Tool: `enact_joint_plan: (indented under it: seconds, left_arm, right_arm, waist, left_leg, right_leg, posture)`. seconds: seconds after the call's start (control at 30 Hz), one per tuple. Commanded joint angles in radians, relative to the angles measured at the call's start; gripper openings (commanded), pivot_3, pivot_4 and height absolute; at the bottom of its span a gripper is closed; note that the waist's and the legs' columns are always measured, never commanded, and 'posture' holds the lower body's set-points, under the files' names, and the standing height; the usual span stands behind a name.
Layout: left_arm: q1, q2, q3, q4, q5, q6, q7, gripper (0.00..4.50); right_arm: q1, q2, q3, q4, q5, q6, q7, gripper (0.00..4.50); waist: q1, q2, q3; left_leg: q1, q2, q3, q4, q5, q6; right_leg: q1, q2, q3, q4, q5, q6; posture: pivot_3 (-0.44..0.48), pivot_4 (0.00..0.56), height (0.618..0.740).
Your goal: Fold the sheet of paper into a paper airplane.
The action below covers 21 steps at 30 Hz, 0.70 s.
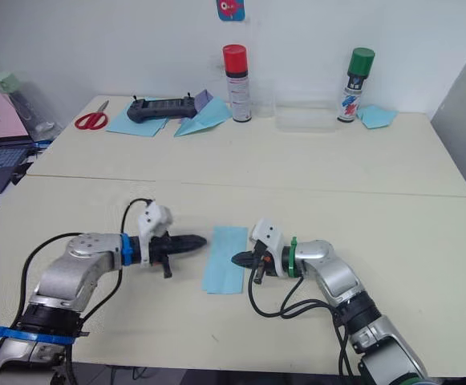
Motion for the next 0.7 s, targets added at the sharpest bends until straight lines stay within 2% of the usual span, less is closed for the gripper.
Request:
enact_joint_plan:
  seconds: [0.03, 0.27, 0.7]
  left_arm:
    - [-0.013, -0.020, -0.011, 0.003, 0.006, -0.019, 0.003, 0.00]
    - [-0.002, -0.028, -0.059, 0.019, 0.058, -0.061, -0.003, 0.00]
    - [0.038, 0.024, -0.036, -0.035, 0.036, -0.036, -0.048, 0.00]
  right_arm:
    - [0.019, -0.004, -0.015, 0.018, -0.006, 0.017, -0.013, 0.01]
    - [0.023, 0.000, -0.016, 0.013, -0.012, 0.022, -0.014, 0.01]
    - [0.039, 0.007, -0.006, -0.004, -0.028, 0.022, -0.030, 0.01]
  waist:
    - [0.000, 0.000, 0.000]
    - [0.000, 0.000, 0.000]
    - [-0.001, -0.001, 0.000]
  left_leg:
    - [0.000, 0.000, 0.000, 0.000, 0.000, 0.000]
    - [0.000, 0.000, 0.000, 0.000, 0.000, 0.000]
    - [0.000, 0.000, 0.000, -0.002, 0.000, 0.000]
  right_leg:
    - [0.000, 0.000, 0.000, 0.000, 0.000, 0.000]
    - [0.000, 0.000, 0.000, 0.000, 0.000, 0.000]
    - [-0.001, 0.000, 0.000, 0.000, -0.001, -0.001]
  posture:
    - [0.000, 0.150, 0.740]
    - [0.000, 0.150, 0.740]
    - [0.000, 0.150, 0.740]
